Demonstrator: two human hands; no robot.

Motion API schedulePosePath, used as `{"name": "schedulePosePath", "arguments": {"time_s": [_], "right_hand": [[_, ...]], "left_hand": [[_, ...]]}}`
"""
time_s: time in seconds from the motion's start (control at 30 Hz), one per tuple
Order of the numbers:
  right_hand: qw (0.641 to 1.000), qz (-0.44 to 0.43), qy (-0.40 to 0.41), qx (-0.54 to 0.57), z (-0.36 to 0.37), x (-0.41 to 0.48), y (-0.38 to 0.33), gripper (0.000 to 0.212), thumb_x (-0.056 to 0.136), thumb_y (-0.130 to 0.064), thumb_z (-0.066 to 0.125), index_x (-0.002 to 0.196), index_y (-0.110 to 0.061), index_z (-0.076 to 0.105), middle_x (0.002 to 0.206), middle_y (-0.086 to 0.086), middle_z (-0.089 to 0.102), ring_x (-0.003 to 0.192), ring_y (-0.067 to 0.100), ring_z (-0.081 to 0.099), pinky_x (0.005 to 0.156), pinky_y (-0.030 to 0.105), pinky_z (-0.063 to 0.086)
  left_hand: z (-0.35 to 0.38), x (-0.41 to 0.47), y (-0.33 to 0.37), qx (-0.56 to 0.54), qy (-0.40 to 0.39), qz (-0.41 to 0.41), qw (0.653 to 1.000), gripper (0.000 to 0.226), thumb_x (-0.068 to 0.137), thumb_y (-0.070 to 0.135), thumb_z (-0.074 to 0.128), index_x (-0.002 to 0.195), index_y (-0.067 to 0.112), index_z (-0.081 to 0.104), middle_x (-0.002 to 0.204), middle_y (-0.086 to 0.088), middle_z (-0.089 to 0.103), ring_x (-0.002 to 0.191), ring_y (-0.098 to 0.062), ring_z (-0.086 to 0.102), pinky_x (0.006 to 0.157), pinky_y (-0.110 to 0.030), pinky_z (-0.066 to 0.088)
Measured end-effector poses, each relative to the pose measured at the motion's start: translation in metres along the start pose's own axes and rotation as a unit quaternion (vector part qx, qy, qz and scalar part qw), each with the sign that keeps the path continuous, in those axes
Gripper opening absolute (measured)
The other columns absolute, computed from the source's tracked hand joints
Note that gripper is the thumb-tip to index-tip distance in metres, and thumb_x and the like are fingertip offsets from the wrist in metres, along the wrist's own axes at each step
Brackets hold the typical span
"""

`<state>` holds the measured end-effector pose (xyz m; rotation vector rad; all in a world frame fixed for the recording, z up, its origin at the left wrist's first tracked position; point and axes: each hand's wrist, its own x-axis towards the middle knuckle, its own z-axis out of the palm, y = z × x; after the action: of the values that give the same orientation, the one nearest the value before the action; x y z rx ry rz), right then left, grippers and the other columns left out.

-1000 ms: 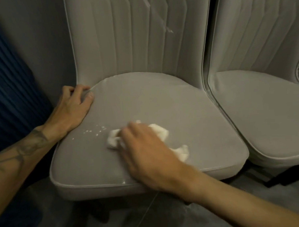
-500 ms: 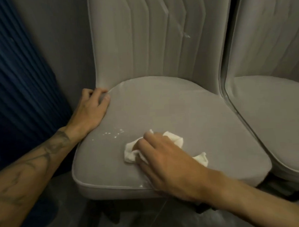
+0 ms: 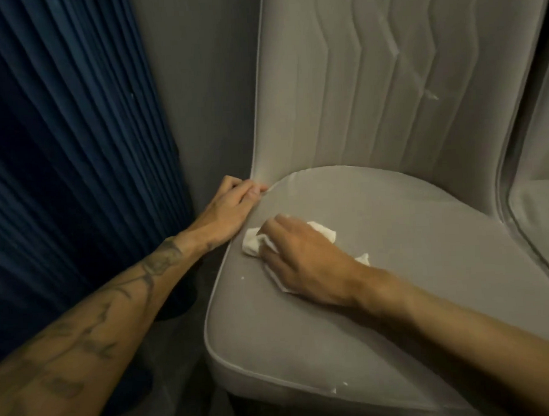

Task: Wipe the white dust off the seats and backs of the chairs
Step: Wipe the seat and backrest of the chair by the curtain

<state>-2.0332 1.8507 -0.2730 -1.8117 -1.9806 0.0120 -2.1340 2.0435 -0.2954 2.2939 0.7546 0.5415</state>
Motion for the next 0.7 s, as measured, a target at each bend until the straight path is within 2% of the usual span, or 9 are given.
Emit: {"name": "schedulePosePath", "arguments": {"time_s": [0.07,0.17,0.2,0.27,0.33,0.4,0.47,0.6,0.7], "right_hand": [[1.000,0.023,-0.006,-0.006,-0.005,0.017,0.015,0.025,0.104,-0.035,0.041,0.101,-0.012,0.052,0.102,0.012,0.058,0.089,0.027,0.052,0.081,0.037,0.038],[0.991,0.125,0.002,-0.037,-0.010,0.060,0.037,0.027,0.105,-0.027,0.043,0.107,-0.003,0.055,0.113,0.020,0.060,0.101,0.036,0.055,0.089,0.039,0.038],[0.991,0.126,0.007,-0.042,-0.008,0.068,0.035,0.027,0.105,-0.027,0.043,0.108,-0.003,0.055,0.114,0.020,0.059,0.102,0.035,0.054,0.089,0.038,0.038],[0.997,0.075,0.022,-0.027,0.003,0.064,0.019,0.025,0.105,-0.028,0.045,0.109,-0.006,0.056,0.112,0.015,0.059,0.098,0.029,0.055,0.086,0.032,0.037],[1.000,-0.016,0.026,0.004,0.011,0.037,-0.003,0.020,0.104,-0.031,0.046,0.107,-0.013,0.054,0.107,0.007,0.058,0.090,0.019,0.052,0.083,0.027,0.036],[0.996,-0.080,-0.021,0.019,0.009,0.017,-0.014,0.017,0.104,-0.034,0.044,0.101,-0.019,0.051,0.099,-0.001,0.053,0.084,0.011,0.045,0.079,0.024,0.035],[0.996,-0.073,-0.053,0.028,0.003,0.026,-0.011,0.017,0.105,-0.032,0.045,0.103,-0.017,0.053,0.102,-0.001,0.054,0.086,0.009,0.044,0.083,0.024,0.037],[0.999,0.018,-0.044,-0.008,0.001,0.056,-0.013,0.023,0.105,-0.026,0.047,0.113,-0.006,0.057,0.118,0.012,0.058,0.101,0.020,0.053,0.097,0.037,0.040],[0.996,-0.059,-0.058,0.044,0.005,0.020,-0.050,0.018,0.105,-0.030,0.046,0.109,-0.016,0.057,0.110,0.001,0.055,0.095,0.011,0.048,0.093,0.025,0.037]], "left_hand": [[-0.005,0.001,-0.007,0.019,-0.023,0.021,0.999,0.032,0.110,0.048,0.038,0.130,0.044,0.062,0.121,0.008,0.043,0.117,-0.007,0.053,0.109,-0.029,0.038],[-0.006,0.000,-0.009,0.032,-0.021,0.042,0.998,0.032,0.110,0.048,0.038,0.133,0.043,0.059,0.122,0.009,0.042,0.113,-0.010,0.056,0.106,-0.035,0.043],[-0.006,-0.001,-0.010,0.034,-0.016,0.047,0.998,0.032,0.110,0.047,0.038,0.133,0.042,0.059,0.123,0.009,0.042,0.112,-0.011,0.056,0.105,-0.036,0.044],[-0.006,-0.002,-0.013,0.021,-0.014,0.058,0.998,0.031,0.111,0.043,0.037,0.134,0.039,0.059,0.125,0.008,0.041,0.110,-0.011,0.056,0.103,-0.031,0.044],[-0.004,-0.003,-0.014,-0.008,-0.015,0.065,0.998,0.032,0.112,0.039,0.038,0.134,0.037,0.061,0.124,0.008,0.040,0.109,-0.007,0.055,0.101,-0.021,0.042],[0.000,-0.003,-0.012,-0.005,-0.003,0.061,0.998,0.032,0.112,0.034,0.040,0.134,0.034,0.062,0.123,0.007,0.039,0.107,-0.007,0.053,0.102,-0.024,0.042],[-0.001,-0.003,-0.010,-0.003,0.000,0.061,0.998,0.031,0.112,0.030,0.042,0.135,0.029,0.062,0.124,0.003,0.038,0.108,-0.009,0.053,0.104,-0.030,0.043],[-0.008,-0.007,-0.012,0.028,-0.054,0.090,0.994,0.032,0.109,0.029,0.053,0.141,0.027,0.057,0.133,-0.005,0.037,0.115,-0.021,0.056,0.106,-0.038,0.045],[-0.004,-0.006,-0.008,0.012,-0.015,0.064,0.998,0.030,0.112,0.035,0.041,0.135,0.031,0.060,0.128,0.001,0.038,0.110,-0.016,0.055,0.097,-0.031,0.045]]}}
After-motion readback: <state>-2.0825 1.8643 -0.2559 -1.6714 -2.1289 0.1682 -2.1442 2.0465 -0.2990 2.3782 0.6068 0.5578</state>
